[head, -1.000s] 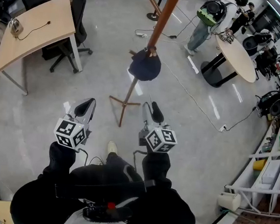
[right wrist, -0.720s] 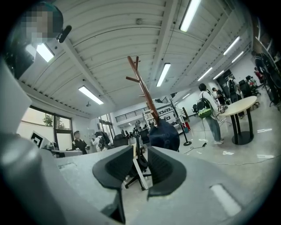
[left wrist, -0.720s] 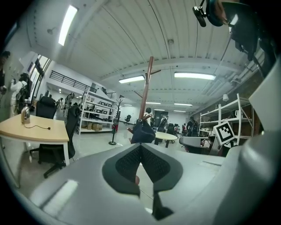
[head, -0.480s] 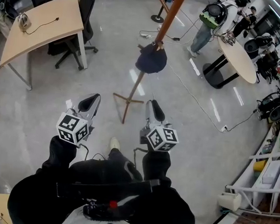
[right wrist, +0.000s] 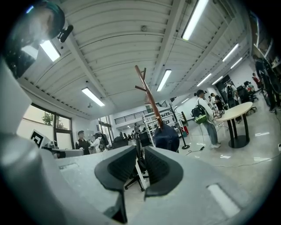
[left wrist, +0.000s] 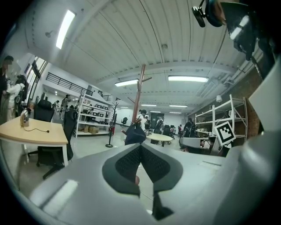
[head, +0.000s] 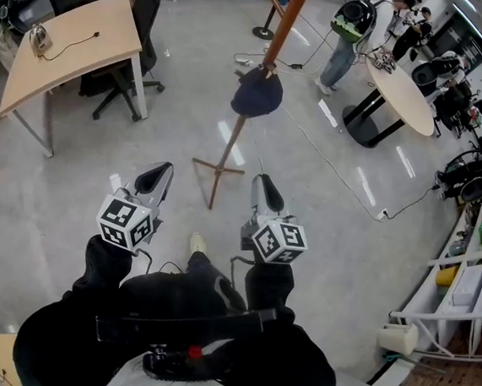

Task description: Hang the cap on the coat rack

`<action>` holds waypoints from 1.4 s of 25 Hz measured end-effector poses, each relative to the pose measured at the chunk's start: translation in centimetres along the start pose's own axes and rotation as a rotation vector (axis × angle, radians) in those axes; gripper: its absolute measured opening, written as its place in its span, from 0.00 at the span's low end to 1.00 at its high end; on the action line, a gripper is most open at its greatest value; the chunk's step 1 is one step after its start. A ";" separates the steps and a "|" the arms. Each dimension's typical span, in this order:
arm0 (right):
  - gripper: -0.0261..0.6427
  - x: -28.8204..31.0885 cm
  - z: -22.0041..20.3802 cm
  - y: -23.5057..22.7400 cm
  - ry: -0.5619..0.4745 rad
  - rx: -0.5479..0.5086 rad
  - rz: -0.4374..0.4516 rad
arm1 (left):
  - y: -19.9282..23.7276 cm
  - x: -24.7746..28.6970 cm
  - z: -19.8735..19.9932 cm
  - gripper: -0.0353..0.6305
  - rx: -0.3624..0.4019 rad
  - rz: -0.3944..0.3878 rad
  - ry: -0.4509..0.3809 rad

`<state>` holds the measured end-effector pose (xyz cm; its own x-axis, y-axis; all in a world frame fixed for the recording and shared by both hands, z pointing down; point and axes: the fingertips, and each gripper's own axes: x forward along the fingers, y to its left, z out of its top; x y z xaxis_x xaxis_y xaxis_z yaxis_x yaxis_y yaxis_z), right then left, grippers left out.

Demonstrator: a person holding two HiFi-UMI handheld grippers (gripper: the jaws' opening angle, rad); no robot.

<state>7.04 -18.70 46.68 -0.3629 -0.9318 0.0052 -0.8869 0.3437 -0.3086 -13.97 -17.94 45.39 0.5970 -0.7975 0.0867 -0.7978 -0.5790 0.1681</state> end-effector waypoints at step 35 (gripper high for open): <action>0.04 -8.6 -0.2 1.7 -0.053 -0.015 -0.077 | -4.1 -5.0 -1.1 0.06 0.014 -0.033 -0.003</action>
<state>8.61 -10.12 46.32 -0.2782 -0.9603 -0.0219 -0.9160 0.2721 -0.2948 -13.62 -11.42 45.34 0.6226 -0.7787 0.0780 -0.7789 -0.6071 0.1572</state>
